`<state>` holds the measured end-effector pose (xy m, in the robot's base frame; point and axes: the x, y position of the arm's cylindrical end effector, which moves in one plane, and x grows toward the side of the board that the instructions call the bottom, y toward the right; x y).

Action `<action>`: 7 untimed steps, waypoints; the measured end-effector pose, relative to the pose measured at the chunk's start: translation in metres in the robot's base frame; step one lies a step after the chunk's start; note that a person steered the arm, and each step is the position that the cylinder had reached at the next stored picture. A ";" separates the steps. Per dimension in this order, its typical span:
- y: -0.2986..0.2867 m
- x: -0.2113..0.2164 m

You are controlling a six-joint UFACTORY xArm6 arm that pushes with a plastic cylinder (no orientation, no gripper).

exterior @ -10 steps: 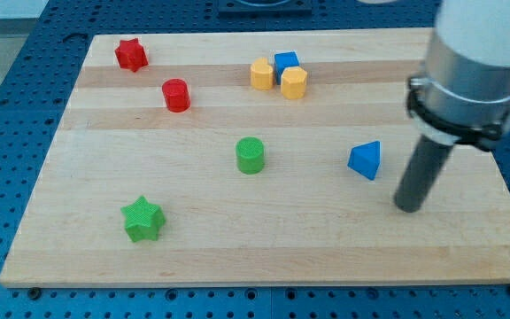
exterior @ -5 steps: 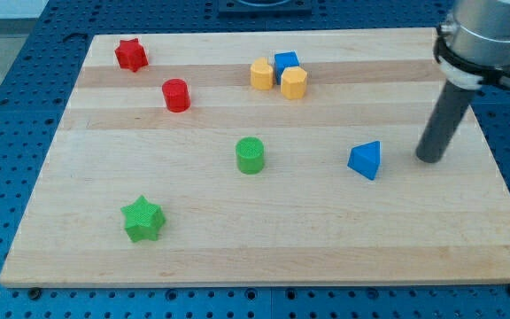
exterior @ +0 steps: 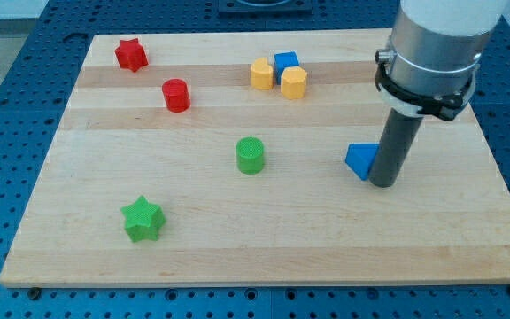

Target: Slide the blue triangle towards the green circle

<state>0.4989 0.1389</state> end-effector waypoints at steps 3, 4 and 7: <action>0.003 -0.034; -0.007 -0.038; -0.031 -0.041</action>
<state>0.4580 0.1083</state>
